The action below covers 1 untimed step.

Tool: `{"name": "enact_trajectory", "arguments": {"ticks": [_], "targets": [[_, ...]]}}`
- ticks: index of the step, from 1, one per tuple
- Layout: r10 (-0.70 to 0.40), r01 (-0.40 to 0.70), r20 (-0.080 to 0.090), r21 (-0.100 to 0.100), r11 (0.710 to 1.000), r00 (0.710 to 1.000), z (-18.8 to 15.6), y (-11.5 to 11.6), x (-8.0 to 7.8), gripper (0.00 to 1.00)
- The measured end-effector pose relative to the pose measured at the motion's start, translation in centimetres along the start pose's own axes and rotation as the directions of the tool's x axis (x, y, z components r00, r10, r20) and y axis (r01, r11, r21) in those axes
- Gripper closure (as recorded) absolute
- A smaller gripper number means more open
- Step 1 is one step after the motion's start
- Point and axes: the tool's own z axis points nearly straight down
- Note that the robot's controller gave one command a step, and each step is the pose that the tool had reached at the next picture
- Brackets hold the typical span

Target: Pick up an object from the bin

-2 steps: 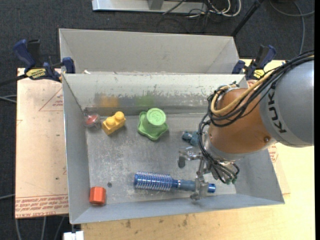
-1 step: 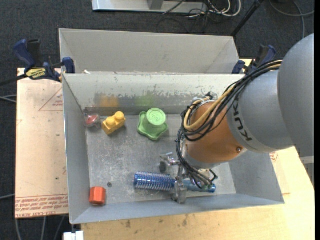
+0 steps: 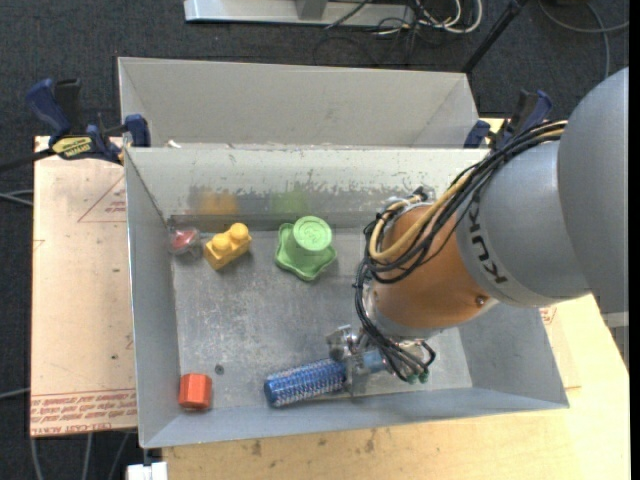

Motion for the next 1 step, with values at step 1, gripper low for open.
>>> {"name": "enact_trajectory", "arguments": {"ticks": [1], "targets": [[-0.026,0.026,0.008,0.002,1.0,1.0,-13.8,-0.77,-1.08,1.0]]}}
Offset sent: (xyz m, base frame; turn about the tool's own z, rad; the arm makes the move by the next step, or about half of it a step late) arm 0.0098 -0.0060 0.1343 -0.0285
